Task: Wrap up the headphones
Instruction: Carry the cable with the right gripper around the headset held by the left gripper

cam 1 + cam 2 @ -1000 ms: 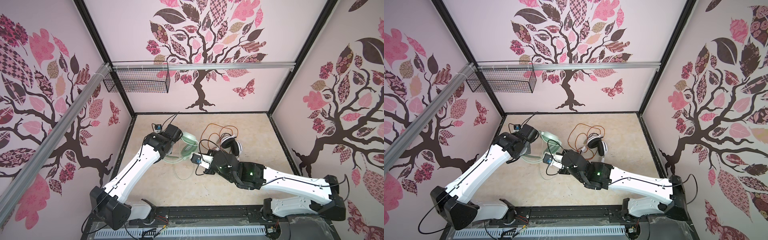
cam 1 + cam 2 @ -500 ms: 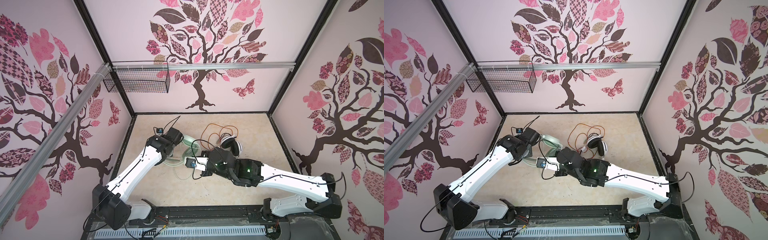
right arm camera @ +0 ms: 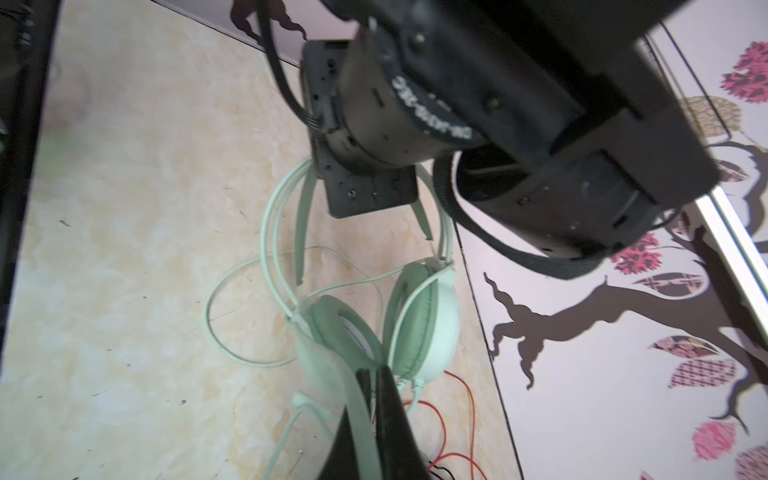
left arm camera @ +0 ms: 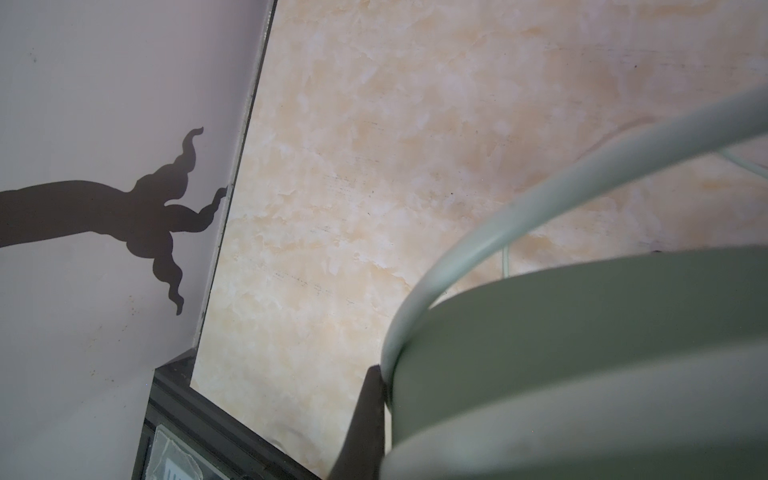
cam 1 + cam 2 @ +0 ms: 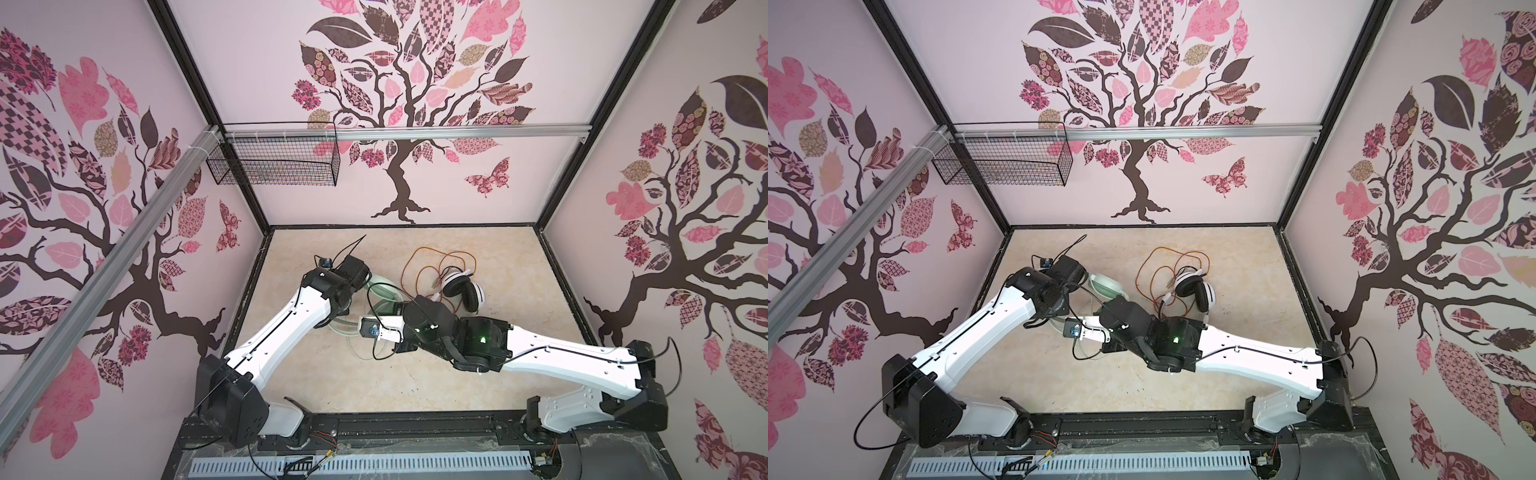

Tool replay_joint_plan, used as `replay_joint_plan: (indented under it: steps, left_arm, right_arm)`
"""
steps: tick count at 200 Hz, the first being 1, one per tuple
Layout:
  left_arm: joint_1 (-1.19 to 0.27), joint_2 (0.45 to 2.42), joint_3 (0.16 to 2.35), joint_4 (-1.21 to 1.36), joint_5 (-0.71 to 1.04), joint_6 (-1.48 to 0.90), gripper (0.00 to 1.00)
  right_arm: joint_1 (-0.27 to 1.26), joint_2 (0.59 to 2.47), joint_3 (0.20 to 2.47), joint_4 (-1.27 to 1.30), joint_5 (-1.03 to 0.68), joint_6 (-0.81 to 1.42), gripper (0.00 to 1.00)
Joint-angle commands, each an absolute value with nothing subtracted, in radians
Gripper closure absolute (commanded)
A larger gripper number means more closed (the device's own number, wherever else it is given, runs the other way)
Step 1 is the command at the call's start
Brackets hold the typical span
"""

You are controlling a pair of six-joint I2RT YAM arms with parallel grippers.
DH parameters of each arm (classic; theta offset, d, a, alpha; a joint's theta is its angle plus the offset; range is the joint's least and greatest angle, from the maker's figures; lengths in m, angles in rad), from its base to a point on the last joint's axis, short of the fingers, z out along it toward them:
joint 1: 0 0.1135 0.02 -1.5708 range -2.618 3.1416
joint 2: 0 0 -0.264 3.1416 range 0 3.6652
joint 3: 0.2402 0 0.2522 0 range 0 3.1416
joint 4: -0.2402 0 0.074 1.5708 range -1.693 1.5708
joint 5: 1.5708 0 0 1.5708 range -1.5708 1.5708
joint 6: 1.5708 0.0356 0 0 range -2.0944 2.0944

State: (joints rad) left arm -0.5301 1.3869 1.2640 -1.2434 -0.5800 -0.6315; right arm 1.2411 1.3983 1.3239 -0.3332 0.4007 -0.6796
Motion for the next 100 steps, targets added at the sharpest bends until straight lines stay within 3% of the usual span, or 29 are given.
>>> replay_joint_plan:
  steps: [1, 36, 54, 79, 100]
  left_arm:
    - [-0.531, 1.317, 1.212, -1.203, -0.564, -0.596, 1.0]
    - [-0.532, 1.258, 1.172, -1.215, -0.571, -0.575, 1.0]
    - [-0.534, 1.223, 1.162, -1.204, -0.49, -0.537, 1.0]
    - [-0.535, 1.149, 1.114, -1.115, -0.228, -0.41, 1.0]
    - [-0.538, 1.096, 1.086, -1.083, -0.055, -0.372, 1.0]
  right_arm:
    - [1.227, 1.435, 1.376, -0.342, 0.586, -0.753, 1.0]
    - [1.219, 1.449, 1.378, -0.338, 0.719, -0.826, 1.0]
    - [1.206, 1.447, 1.383, -0.322, 0.713, -0.836, 1.0]
    - [1.17, 1.451, 1.393, -0.271, 0.644, -0.839, 1.0]
    - [1.115, 1.448, 1.417, -0.264, 0.439, -0.793, 1.0]
